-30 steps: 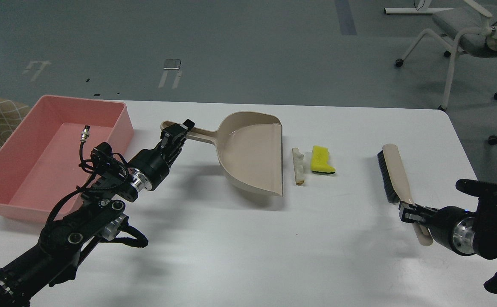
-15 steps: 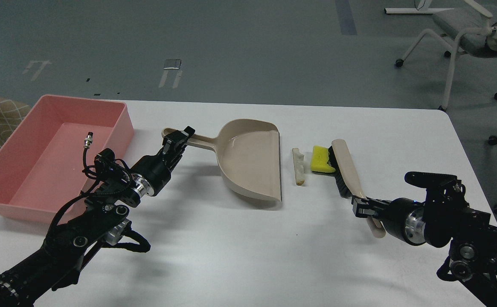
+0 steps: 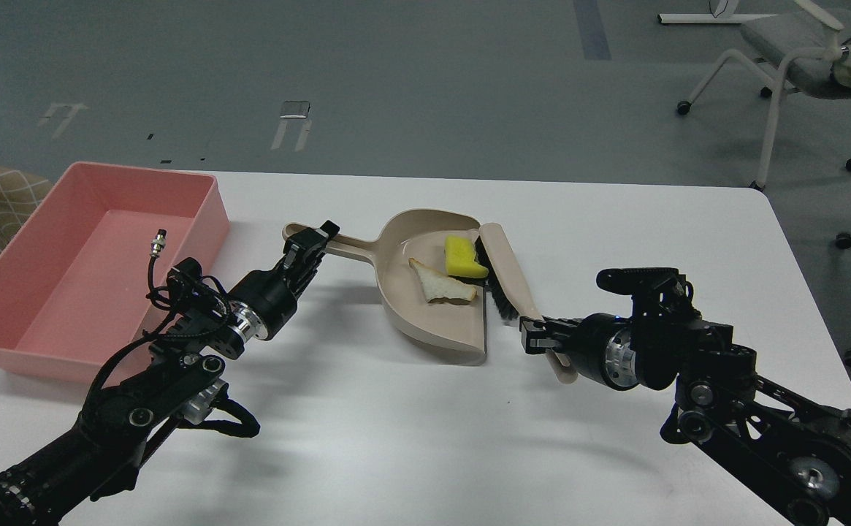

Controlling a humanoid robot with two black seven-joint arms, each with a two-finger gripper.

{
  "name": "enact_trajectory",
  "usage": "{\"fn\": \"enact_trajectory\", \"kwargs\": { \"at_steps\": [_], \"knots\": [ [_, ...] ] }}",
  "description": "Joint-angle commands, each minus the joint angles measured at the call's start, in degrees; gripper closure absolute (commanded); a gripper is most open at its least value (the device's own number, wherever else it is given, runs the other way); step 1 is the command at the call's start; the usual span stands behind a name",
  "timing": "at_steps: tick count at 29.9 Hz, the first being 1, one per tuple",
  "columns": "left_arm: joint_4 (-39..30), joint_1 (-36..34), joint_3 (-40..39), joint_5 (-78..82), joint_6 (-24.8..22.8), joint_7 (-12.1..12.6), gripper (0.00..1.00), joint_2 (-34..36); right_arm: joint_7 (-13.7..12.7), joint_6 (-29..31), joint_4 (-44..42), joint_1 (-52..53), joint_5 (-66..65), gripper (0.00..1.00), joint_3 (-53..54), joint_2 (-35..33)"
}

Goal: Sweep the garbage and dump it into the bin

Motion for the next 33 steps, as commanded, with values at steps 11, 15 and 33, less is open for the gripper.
{"fn": "enact_trajectory", "kwargs": {
  "at_steps": [11, 15, 33],
  "knots": [
    [-0.09, -0.09, -0.63, -0.67, -0.01, -1.94, 1.00, 0.01, 0.13, -0.01, 6.66, -0.39, 2.56, 1.00, 4.34, -3.10],
    [-0.27, -0.26, -0.63, -3.04, 0.17, -1.85, 1.00, -0.51, 0.13, -0.01, 8.95, -1.53, 7.76, 1.00, 4.97, -10.94],
    [-1.85, -1.14, -1.51, -12.00, 0.17, -2.20, 1.00, 3.09, 1.62, -0.01, 12.02, -16.63, 10.66, 1.00, 15.14, -26.68]
  ]
}}
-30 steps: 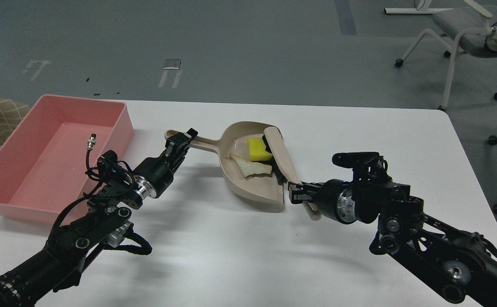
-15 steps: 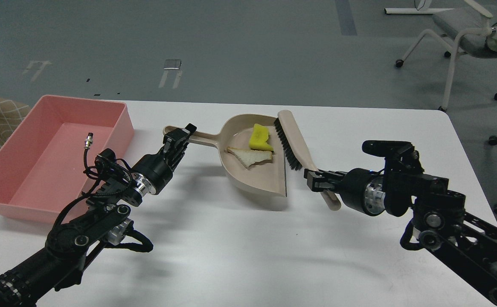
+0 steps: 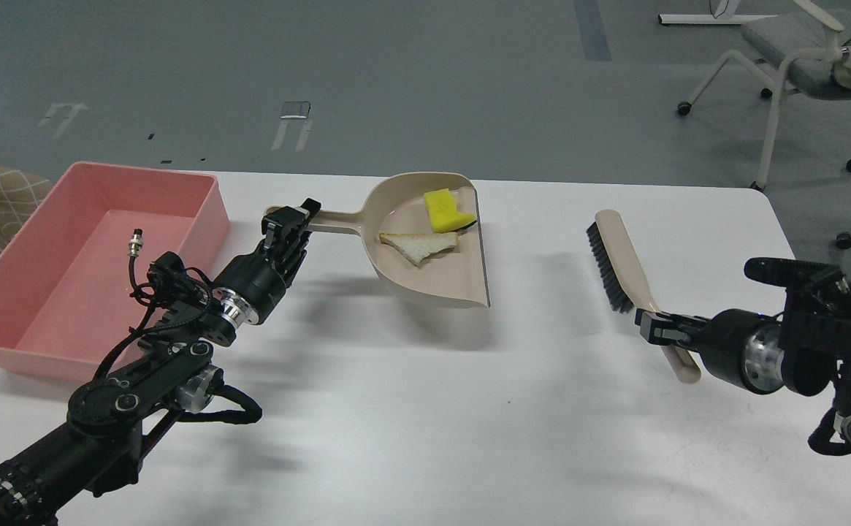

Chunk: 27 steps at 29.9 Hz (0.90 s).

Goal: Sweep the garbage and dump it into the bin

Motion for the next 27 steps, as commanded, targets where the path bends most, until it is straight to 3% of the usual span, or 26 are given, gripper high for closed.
{"fn": "enact_trajectory", "kwargs": {
  "at_steps": [1, 12, 13, 14, 15, 18, 22, 27],
  "knots": [
    [-0.82, -0.51, -0.07, -0.90, -0.13, -0.01, 1.00, 1.05, 0.54, -0.01, 0.58, -4.74, 0.15, 1.00, 3.44, -1.42],
    [-1.09, -0.60, -0.16, -1.07, -0.22, -0.01, 1.00, 3.33, 3.18, -0.01, 0.58, -8.44, 0.15, 0.99, 4.76, -2.74],
    [-1.18, -0.69, -0.60, -1.07, -0.22, -0.01, 1.00, 3.51, 3.09, -0.01, 0.58, -8.44, 0.06, 0.89, 4.85, -1.78],
    [-1.18, -0.69, -0.60, -1.07, -0.22, -0.01, 1.00, 3.51, 3.09, -0.01, 0.58, -8.44, 0.06, 0.89, 4.85, -1.77],
    [-1.61, -0.69, -1.03, -1.07, -0.22, -0.01, 1.00, 3.51, 3.09, -0.01, 0.49, -8.44, -0.03, 0.79, 4.85, -1.25],
    [-2.84, -0.69, -1.65, -1.07, -0.22, 0.08, 1.00, 3.69, 3.09, -0.01, 0.49, -8.44, -0.03, 0.67, 5.03, -1.07],
    [-3.11, -0.69, -1.65, -1.07, -0.22, 0.08, 1.00, 3.69, 3.09, -0.01, 0.49, -8.35, -0.03, 0.65, 5.38, -1.15],
    [-3.11, -0.69, -1.74, -1.07, -0.22, 0.08, 1.00, 3.69, 3.00, -0.01, 0.58, -8.35, -0.03, 0.54, 6.26, -1.15]
  ]
}}
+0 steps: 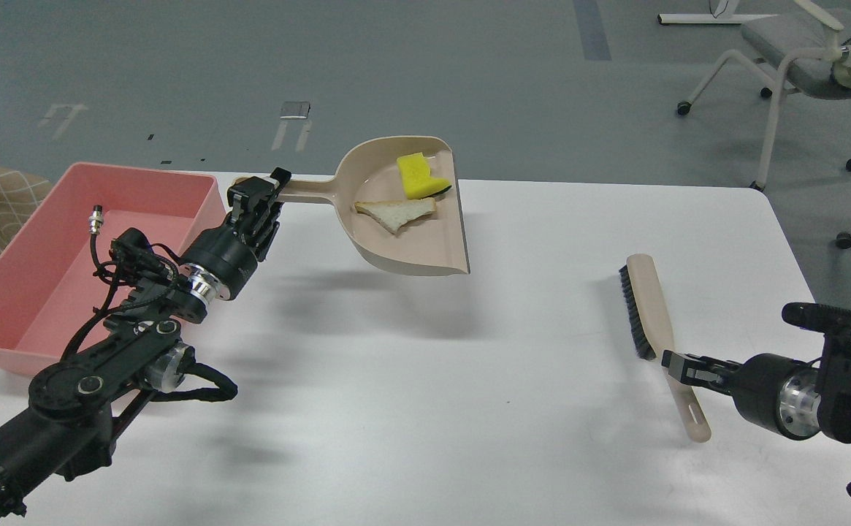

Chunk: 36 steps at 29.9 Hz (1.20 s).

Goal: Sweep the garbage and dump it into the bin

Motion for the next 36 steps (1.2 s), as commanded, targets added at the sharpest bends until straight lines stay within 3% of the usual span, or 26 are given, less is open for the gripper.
{"fn": "enact_trajectory", "kwargs": {
  "at_steps": [1, 9, 13, 15, 17, 19, 24, 31, 36],
  "knots": [
    [-0.01, 0.02, -0.05, 0.00, 0.00, 0.00, 1.00, -0.04, -0.08, -0.01, 0.09, 0.03, 0.09, 0.53, 0.66, -0.01],
    [-0.10, 0.02, -3.11, -0.17, -0.35, 0.09, 1.00, 1.72, -0.08, -0.01, 0.09, 0.38, 0.27, 0.47, 5.30, 0.51],
    [-0.89, 0.02, -4.53, -1.93, -0.52, 0.09, 1.00, 3.74, -0.08, -0.01, 0.09, 0.82, 0.36, 0.43, 9.45, 3.94],
    [-2.21, 0.11, -4.62, -3.94, -0.52, 0.09, 1.00, 5.58, -0.08, -0.01, 0.09, 0.91, 0.44, 0.36, 12.60, 6.92],
    [-3.61, 0.29, -4.62, -7.45, -0.44, 0.00, 1.00, 7.95, -0.08, -0.01, -0.26, 1.26, 0.44, 0.15, 17.33, 11.83],
    [-4.23, 0.55, -4.79, -9.74, -0.35, 0.00, 1.00, 9.71, -0.08, -0.01, -0.79, 2.05, 0.53, 0.08, 19.36, 16.48],
    [-5.20, 2.30, -8.56, -11.69, -0.44, -0.09, 1.00, 13.67, -0.25, -0.01, -3.95, 4.51, 0.71, 0.07, 22.10, 23.01],
    [-12.31, 14.59, -21.46, -11.77, -0.61, 0.00, 1.00, 17.71, -0.34, -0.01, -11.94, 5.57, 7.72, 0.07, 27.19, 27.76],
    [-12.76, 22.59, -30.86, -11.86, -2.80, 0.00, 1.00, 19.03, -0.34, -0.01, -12.48, 6.80, 14.40, 0.07, 28.60, 28.55]
  ]
}}
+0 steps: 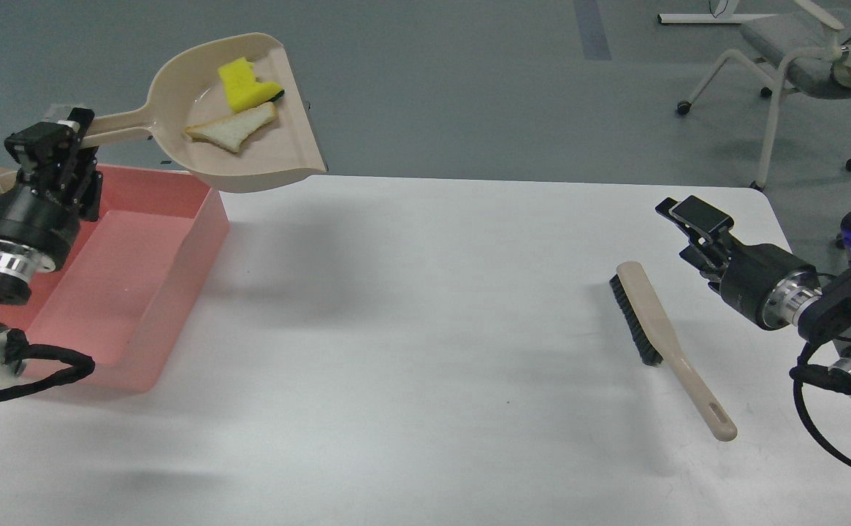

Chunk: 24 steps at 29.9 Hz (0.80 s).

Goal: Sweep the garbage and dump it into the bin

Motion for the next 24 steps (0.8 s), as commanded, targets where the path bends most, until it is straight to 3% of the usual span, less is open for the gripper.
{"fn": "enact_trajectory", "kwargs": {
  "at_steps": [1, 7, 10, 13, 15, 19, 23, 24],
  "knots": [
    [0.02, 7.17, -9.07, -0.44, -2.95, 0.07, 1.00, 1.14, 0.01, -0.12, -0.26, 0.56, 6.46, 0.07, 1.23, 0.25],
    [0.46, 16.94, -19.81, -2.02, -7.26, 0.07, 1.00, 2.90, 0.54, -4.25, -0.26, 0.56, 14.91, 0.07, 5.09, 2.61],
    [0.90, 18.62, -20.53, -2.02, -7.97, 0.07, 1.00, 2.90, 0.54, -4.69, -0.26, 1.53, 16.59, 0.07, 6.50, 5.44],
    [1.60, 19.77, -20.62, -2.11, -7.97, 0.07, 1.00, 2.82, 2.55, -4.87, -1.13, 3.46, 16.77, 0.07, 8.52, 10.35],
    [1.60, 20.12, -20.71, -2.11, -7.54, -0.02, 1.00, 2.82, 7.54, -6.00, -3.24, 4.77, 16.77, 0.08, 8.53, 13.86],
    [1.69, 20.91, -21.23, -2.02, -7.45, -0.02, 1.00, 2.90, 13.28, -9.17, -5.09, 5.31, 16.77, 0.08, 8.53, 15.02],
    [2.30, 22.93, -22.82, -1.58, -7.71, 0.07, 1.00, 3.52, 18.72, -17.07, -6.06, 5.48, 16.86, 0.08, 8.53, 15.02],
    [2.65, 23.45, -22.73, -1.84, -7.71, 0.07, 1.00, 4.04, 21.17, -19.87, -6.67, 5.83, 16.86, 0.08, 8.18, 15.02]
  ]
}}
